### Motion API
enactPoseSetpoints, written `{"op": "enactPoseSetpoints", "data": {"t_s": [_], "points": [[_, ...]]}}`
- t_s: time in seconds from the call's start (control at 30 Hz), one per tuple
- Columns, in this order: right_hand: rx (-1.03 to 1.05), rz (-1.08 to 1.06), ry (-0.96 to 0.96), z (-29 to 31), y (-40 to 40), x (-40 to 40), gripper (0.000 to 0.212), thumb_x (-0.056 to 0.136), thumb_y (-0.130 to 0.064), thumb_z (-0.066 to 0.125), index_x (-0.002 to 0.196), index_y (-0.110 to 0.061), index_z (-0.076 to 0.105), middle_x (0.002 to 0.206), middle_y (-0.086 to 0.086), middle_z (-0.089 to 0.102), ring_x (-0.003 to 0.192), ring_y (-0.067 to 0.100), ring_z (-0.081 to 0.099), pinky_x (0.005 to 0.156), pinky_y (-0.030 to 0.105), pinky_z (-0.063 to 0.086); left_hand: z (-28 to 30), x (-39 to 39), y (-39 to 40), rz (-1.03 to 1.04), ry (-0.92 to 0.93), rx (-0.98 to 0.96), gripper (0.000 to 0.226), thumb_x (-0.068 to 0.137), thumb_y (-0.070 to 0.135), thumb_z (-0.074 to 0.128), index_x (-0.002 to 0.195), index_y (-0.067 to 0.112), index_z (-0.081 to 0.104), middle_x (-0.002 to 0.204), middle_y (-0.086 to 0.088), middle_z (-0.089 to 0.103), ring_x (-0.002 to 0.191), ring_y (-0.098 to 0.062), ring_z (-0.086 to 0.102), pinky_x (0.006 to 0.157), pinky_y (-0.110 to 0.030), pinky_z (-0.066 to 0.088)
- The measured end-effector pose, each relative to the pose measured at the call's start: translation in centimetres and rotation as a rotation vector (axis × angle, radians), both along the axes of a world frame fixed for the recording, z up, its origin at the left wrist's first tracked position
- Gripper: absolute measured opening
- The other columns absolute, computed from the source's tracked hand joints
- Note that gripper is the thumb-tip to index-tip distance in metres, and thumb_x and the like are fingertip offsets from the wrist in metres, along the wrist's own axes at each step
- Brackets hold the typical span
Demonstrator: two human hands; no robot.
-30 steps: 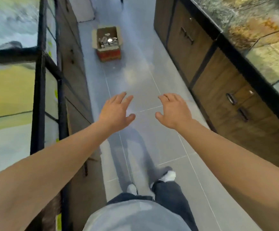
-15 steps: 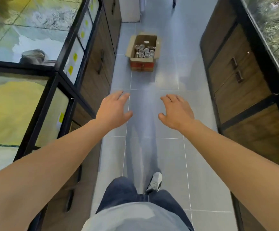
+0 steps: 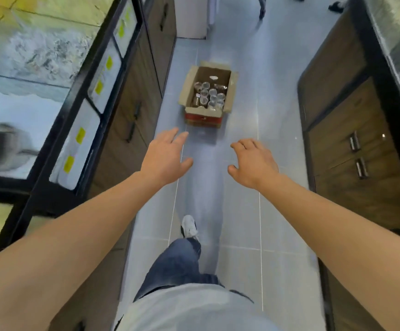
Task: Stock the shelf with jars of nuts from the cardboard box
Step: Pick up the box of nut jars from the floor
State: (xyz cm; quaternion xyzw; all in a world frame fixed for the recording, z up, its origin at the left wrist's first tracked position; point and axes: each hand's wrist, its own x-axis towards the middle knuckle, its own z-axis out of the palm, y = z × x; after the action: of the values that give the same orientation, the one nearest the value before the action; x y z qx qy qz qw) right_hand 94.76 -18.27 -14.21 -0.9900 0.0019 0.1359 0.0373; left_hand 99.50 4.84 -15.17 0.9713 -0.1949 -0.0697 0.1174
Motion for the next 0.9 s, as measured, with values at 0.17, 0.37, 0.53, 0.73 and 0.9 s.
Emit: {"op": "enactPoseSetpoints", "data": {"t_s": [0.17, 0.37, 0.53, 0.73, 0.9], "points": [[0.004, -0.030, -0.010, 0.6, -1.8, 11.6, 0.060, 0.089, -0.042, 0.052, 0.142, -0.017, 0.041, 0.144, 0.004, 0.042, 0.135, 0.027, 0.032, 0.104, 0.040, 0.033, 0.4, 12.7, -2.1, -0.042, 0.032, 0.024, 0.074, 0.090, 0.049, 0.057, 0.151, 0.017, 0.029, 0.157, -0.010, 0.028, 0.144, -0.028, 0.024, 0.117, -0.042, 0.022], [0.018, -0.031, 0.007, -0.4, -4.6, 23.7, 0.060, 0.088, -0.041, 0.053, 0.141, -0.014, 0.043, 0.143, 0.006, 0.044, 0.134, 0.029, 0.034, 0.108, 0.039, 0.031, -0.2, 24.7, -5.4, -0.061, 0.051, 0.011, 0.072, 0.090, 0.048, 0.057, 0.150, 0.017, 0.031, 0.155, -0.009, 0.031, 0.142, -0.028, 0.026, 0.116, -0.043, 0.026], [0.060, -0.014, 0.007, -2.5, -7.9, 35.3, 0.061, 0.089, -0.041, 0.053, 0.143, -0.014, 0.041, 0.144, 0.006, 0.042, 0.135, 0.028, 0.033, 0.110, 0.040, 0.030, -2.0, 35.6, -8.8, -0.039, 0.068, 0.019, 0.071, 0.090, 0.048, 0.057, 0.149, 0.018, 0.032, 0.155, -0.008, 0.032, 0.142, -0.027, 0.027, 0.115, -0.041, 0.025], [0.092, -0.025, 0.081, -5.6, -13.1, 49.6, 0.060, 0.087, -0.041, 0.056, 0.141, -0.016, 0.043, 0.144, 0.005, 0.043, 0.135, 0.027, 0.032, 0.111, 0.039, 0.028, -4.3, 49.0, -13.5, -0.003, 0.106, 0.052, 0.070, 0.089, 0.044, 0.059, 0.148, 0.016, 0.034, 0.152, -0.010, 0.036, 0.139, -0.028, 0.030, 0.114, -0.041, 0.028], [0.104, -0.048, 0.128, -8.4, -16.1, 59.4, 0.062, 0.087, -0.043, 0.057, 0.142, -0.017, 0.043, 0.145, 0.005, 0.042, 0.136, 0.027, 0.032, 0.112, 0.039, 0.029, -7.1, 58.8, -15.6, 0.025, 0.175, 0.059, 0.070, 0.089, 0.046, 0.057, 0.149, 0.017, 0.034, 0.152, -0.009, 0.036, 0.139, -0.029, 0.029, 0.114, -0.043, 0.029]]}}
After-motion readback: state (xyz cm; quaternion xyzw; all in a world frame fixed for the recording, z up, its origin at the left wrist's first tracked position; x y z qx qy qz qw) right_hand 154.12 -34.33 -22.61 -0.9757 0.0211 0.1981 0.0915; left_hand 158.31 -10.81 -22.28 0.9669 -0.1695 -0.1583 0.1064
